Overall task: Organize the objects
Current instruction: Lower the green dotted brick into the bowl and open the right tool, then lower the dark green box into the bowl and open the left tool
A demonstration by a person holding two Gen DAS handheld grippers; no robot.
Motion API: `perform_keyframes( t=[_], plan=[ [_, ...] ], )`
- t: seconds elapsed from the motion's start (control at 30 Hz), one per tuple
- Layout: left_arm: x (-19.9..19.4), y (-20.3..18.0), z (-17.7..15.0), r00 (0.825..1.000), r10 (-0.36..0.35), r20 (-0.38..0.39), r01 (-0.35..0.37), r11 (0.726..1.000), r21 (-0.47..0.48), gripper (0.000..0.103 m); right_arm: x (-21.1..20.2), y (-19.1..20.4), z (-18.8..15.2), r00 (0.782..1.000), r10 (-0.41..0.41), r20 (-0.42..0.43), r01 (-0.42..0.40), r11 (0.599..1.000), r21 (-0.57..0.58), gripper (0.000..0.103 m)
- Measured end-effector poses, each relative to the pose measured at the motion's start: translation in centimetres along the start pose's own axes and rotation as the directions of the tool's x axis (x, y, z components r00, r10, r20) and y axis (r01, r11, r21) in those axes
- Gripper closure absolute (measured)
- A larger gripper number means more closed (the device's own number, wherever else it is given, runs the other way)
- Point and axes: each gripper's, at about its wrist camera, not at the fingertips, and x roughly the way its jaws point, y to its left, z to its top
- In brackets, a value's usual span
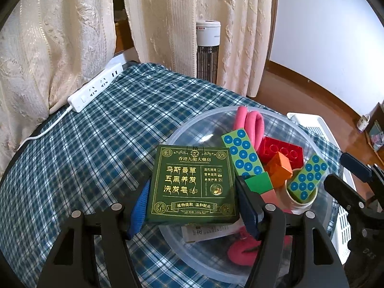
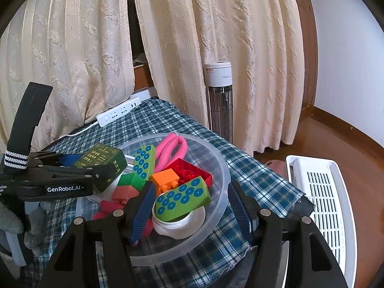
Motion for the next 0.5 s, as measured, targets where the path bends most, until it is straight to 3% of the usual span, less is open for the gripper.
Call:
perform_keyframes(
  t=[0.3,0.5],
  plan=[
    [-0.9,-0.4,0.0,0.993,-0.117,0.008,0.118,0.993,-0.019,0.035,-0.7,0.5,-0.2,1.000,-0.010,0.005,0.010,1.000,0.002,0.037],
    [-1.6,0.1,-0.2,0.993,-0.119,0.017,0.119,0.992,-0.044,0.035,-1.5,0.9,-0.2,1.000,-0.021,0.008,0.021,1.000,0.000,0.037]
  ],
)
